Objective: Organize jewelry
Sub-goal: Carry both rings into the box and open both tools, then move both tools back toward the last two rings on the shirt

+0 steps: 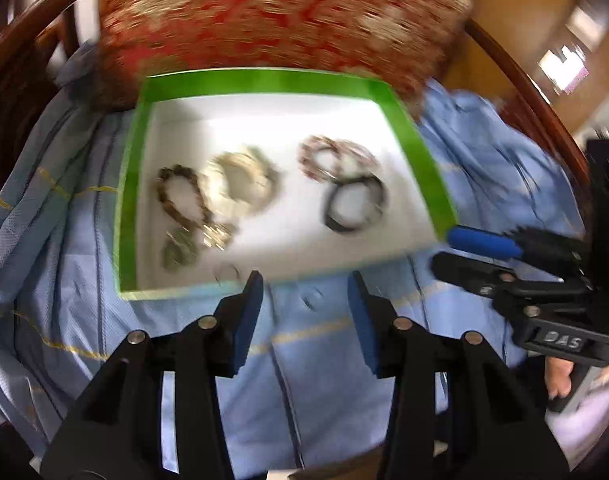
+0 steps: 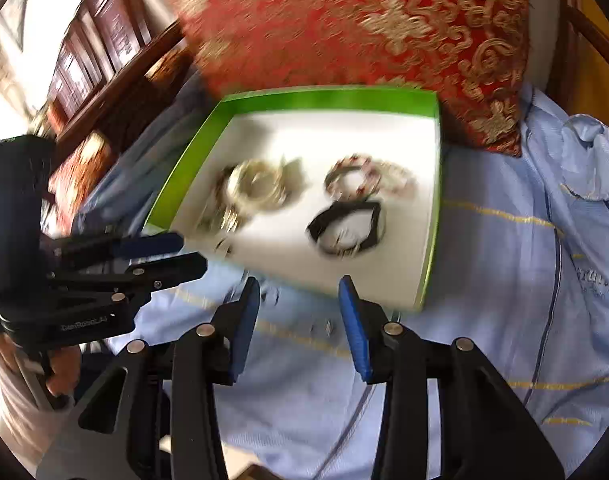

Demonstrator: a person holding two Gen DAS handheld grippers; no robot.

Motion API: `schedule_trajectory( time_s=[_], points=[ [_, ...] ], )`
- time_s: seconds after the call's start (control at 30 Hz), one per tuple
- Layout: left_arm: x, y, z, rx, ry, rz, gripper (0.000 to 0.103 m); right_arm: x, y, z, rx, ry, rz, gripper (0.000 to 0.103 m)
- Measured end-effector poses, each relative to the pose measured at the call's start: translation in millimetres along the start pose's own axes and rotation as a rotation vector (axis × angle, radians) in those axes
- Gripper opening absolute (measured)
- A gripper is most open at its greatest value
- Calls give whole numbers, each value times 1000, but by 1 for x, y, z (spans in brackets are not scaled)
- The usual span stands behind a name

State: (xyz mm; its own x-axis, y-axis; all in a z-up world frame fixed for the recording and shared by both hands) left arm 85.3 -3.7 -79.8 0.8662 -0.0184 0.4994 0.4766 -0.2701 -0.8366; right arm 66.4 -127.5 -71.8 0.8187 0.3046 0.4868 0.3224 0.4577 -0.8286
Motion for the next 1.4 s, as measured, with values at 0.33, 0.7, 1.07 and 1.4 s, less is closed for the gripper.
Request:
schedule_trajectory(
  time_s=[0.33, 0.7, 1.07, 1.4],
  points=[
    [-21, 60, -18, -15, -22, 154, 38, -39, 42, -22, -262, -62, 162, 26],
    [-23, 104, -6, 81, -68, 208, 34, -45, 52, -26, -291, -70, 199, 26],
    [-49, 89, 14, 105, -81, 279, 20, -36, 70, -30, -248, -7, 196, 26],
    [-59, 77, 28, 82, -117, 308, 29, -25, 104, -11, -219, -35, 180, 28]
  ],
)
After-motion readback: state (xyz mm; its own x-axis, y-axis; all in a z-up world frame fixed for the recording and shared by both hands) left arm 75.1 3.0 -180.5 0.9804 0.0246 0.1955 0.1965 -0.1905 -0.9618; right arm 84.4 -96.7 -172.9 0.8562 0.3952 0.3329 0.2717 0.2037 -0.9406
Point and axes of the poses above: each gripper's, at about its wrist camera, not at the fingertips, and y roughly the way its jaws point, z to its left, x to its top, the point moved 7 cm from there along y, roughly the way its jaws point, and after that the axes turned 4 degrees about -z, right-handed, at the moved point
